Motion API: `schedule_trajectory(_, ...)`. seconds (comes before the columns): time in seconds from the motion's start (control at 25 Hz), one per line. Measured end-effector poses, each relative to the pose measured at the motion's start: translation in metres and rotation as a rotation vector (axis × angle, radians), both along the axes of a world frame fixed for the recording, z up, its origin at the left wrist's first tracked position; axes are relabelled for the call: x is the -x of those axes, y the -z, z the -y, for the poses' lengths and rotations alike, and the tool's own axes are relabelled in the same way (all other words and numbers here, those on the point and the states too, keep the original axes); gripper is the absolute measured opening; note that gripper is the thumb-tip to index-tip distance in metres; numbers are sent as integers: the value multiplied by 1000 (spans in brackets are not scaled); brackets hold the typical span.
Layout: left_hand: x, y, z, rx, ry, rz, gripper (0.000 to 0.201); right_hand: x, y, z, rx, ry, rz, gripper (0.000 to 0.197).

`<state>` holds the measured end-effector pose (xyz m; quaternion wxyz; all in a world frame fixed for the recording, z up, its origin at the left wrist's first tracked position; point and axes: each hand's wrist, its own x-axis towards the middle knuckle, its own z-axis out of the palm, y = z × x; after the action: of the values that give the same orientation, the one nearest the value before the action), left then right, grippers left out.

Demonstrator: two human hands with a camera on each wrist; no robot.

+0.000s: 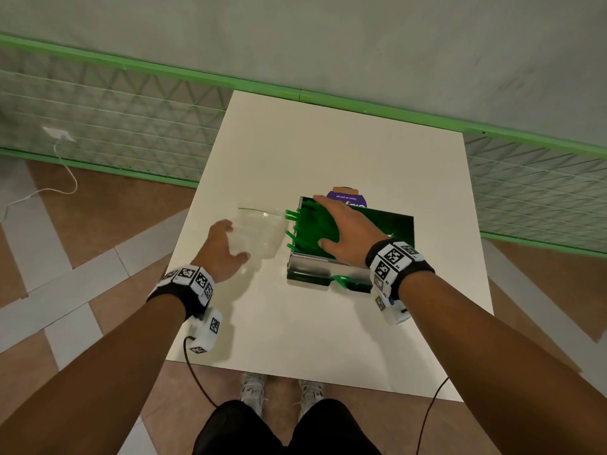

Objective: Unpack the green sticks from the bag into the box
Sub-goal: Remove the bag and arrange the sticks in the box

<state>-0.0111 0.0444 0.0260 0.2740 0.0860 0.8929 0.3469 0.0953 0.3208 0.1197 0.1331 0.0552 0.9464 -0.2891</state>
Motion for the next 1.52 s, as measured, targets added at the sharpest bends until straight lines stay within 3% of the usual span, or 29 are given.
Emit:
schedule_trajectory(0.08, -9, 4, -1, 116, 61, -66, 63, -3, -2, -3, 16, 7, -6, 89)
schedule_trajectory(0.16, -9, -5, -7, 141, -23, -207, 51, -7, -2, -7, 24, 16, -6, 91)
schedule_trajectory(0.24, -5, -18, -16, 93, -106, -232, 54, -11, -3, -13, 23, 32, -5, 92)
schedule_trajectory(0.36, 0, -32, -32, 107, -99, -255, 55, -18, -5, -25, -16, 41, -1, 88)
schedule_trajectory(0.48, -5, -52, -53, -110, -173, -337, 48, -23, 0, -38, -98, 34, 77, 86)
schedule_trajectory(0.6, -15, -79, -87, -323, -85, -175, 50, -25, 8, -49, -132, 18, 170, 90)
schedule_trajectory(0.68, -22, -86, -112, -240, 13, -127, 49, -22, 12, -50, -92, 23, 191, 91)
schedule_trajectory(0.8, -25, -77, -134, -95, 0, -228, 36, -14, 19, -47, -38, 37, 211, 96)
schedule_trajectory(0.96, -13, -64, -130, -157, -63, -281, 26, -6, 31, -47, -97, 28, 242, 108)
schedule_trajectory(1.2, -15, -57, -126, -201, -89, -115, 42, -5, 37, -40, -36, 40, 234, 89)
schedule_trajectory(1.4, -8, -48, -125, -343, -179, -152, 44, 0, 27, -35, 53, 49, 176, 84)
schedule_trajectory(1.52, -3, -41, -126, -452, -264, -66, 44, 5, 13, -31, 47, 11, 101, 60)
